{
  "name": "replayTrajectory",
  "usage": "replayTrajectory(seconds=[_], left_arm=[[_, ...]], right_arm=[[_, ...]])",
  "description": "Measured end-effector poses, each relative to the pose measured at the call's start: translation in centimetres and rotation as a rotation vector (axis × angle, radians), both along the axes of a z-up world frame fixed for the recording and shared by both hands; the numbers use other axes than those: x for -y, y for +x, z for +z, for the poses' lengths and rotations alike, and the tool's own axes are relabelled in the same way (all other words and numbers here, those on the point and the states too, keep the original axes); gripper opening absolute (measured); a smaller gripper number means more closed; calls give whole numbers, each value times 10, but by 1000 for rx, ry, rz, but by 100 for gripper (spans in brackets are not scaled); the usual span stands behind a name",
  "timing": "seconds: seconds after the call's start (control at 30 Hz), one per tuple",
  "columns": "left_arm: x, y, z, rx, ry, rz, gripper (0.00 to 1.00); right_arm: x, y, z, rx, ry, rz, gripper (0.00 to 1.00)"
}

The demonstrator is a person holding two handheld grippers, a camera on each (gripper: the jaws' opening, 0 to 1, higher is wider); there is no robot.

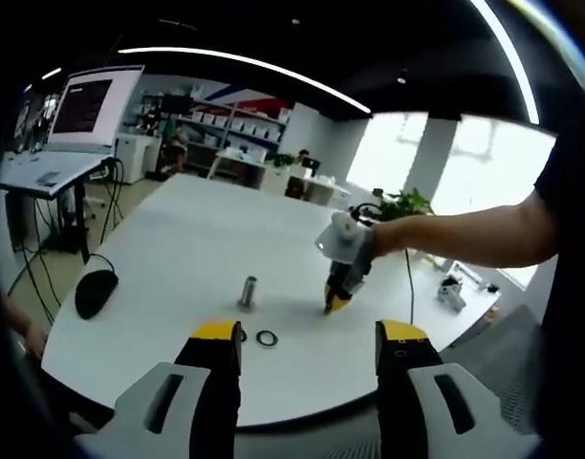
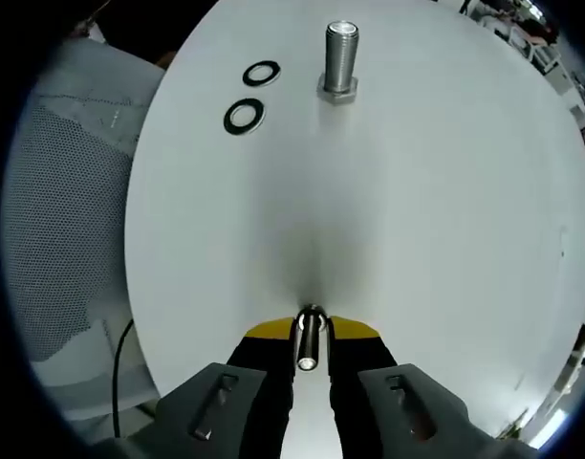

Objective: Place the washer onto the threaded stud by aligning its center hole with the stud, sliding it down to the base, and recovering from edge contact or off-axis alignment until the washer reaches the visible bottom stop.

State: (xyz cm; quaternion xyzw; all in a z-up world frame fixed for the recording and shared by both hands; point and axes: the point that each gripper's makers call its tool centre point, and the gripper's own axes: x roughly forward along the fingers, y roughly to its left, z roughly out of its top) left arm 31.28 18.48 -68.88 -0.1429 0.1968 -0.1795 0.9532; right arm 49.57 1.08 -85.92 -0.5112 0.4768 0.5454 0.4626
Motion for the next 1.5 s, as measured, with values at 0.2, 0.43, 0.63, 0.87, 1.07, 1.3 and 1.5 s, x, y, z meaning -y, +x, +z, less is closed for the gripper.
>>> replayTrajectory(seconds=[0.2,0.43,0.63,0.87,1.07,1.3,1.5], left_arm=[[-9,3,-10,-20,122,38,37],[-13,4,-12,-18,155,48,26],[-20,6,-24,-55,252,39,8],[-21,7,-23,-49,245,42,6],[-22,7,-24,-49,246,48,5],[-25,8,-22,-40,230,73,1],[-25,8,-21,-30,225,73,1]], right_arm=[[-1,-1,1,-4,9,-36,17],[-21,7,29,74,131,-93,22],[-50,-7,44,83,200,-48,24],[-80,-27,43,43,250,47,26],[-97,-50,26,15,225,102,27],[-119,-69,3,-15,241,107,27],[-129,-68,-5,-15,248,61,30]])
